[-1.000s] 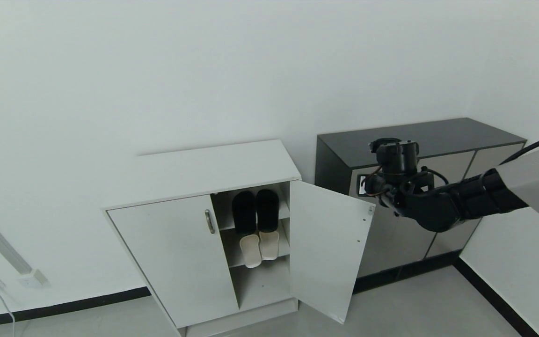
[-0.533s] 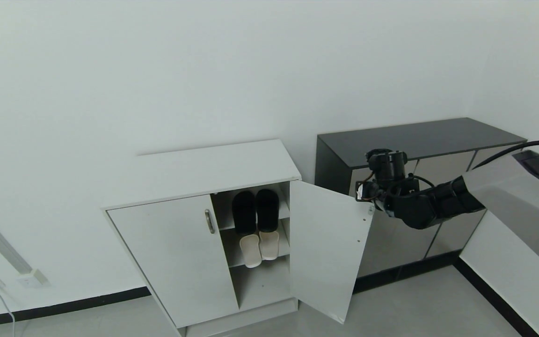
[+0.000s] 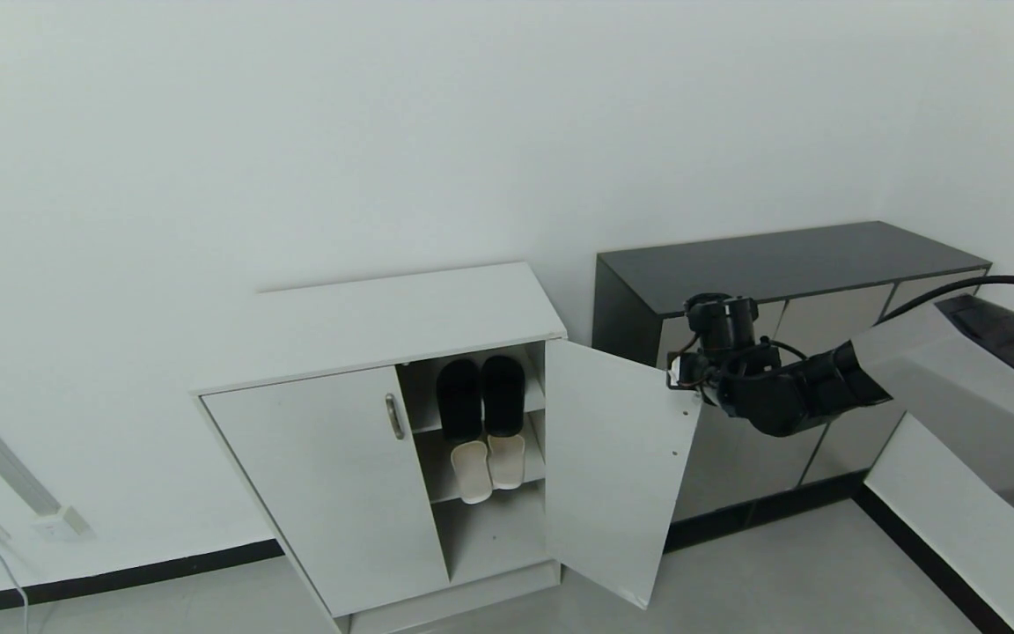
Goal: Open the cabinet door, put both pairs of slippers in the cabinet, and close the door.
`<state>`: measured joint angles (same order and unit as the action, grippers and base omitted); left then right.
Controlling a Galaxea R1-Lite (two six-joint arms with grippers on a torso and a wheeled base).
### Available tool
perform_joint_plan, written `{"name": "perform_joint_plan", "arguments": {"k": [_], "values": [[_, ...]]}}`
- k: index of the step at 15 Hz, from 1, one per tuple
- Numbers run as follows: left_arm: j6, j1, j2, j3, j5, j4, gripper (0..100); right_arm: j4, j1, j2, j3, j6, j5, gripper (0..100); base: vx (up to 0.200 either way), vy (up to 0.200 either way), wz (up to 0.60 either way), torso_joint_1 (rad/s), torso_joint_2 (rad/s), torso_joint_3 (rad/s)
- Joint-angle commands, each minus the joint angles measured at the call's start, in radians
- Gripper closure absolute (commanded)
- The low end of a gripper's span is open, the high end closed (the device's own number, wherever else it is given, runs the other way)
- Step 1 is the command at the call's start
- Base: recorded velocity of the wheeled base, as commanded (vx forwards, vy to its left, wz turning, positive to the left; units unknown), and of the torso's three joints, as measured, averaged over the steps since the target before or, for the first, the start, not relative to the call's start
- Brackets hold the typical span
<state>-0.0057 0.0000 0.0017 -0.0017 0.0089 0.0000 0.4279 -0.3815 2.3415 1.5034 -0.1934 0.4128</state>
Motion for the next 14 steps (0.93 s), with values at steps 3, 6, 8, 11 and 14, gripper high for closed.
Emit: {"name": "perform_joint_plan", "arguments": {"k": [3,6,8,11,14], "values": [[0.0,0.0,0.0,0.0,0.0,0.0,100,0.0,0.001,0.019,0.001,0.0,0.0,100,0.0,0.0,0.0,0.0,0.0,0.0],[0.0,0.0,0.0,0.0,0.0,0.0,100,0.002,0.001,0.035,0.011,0.0,0.003,100,0.0,0.0,0.0,0.0,0.0,0.0],[0.0,0.0,0.0,0.0,0.0,0.0,100,-0.001,0.001,0.042,0.018,0.0,0.003,100,0.0,0.0,0.0,0.0,0.0,0.0],[0.0,0.0,0.0,0.0,0.0,0.0,100,0.0,0.003,0.053,0.018,0.0,0.003,100,0.0,0.0,0.0,0.0,0.0,0.0],[0.0,0.0,0.0,0.0,0.0,0.0,100,0.0,-0.002,0.05,0.001,0.0,0.003,100,0.0,0.0,0.0,0.0,0.0,0.0]]}}
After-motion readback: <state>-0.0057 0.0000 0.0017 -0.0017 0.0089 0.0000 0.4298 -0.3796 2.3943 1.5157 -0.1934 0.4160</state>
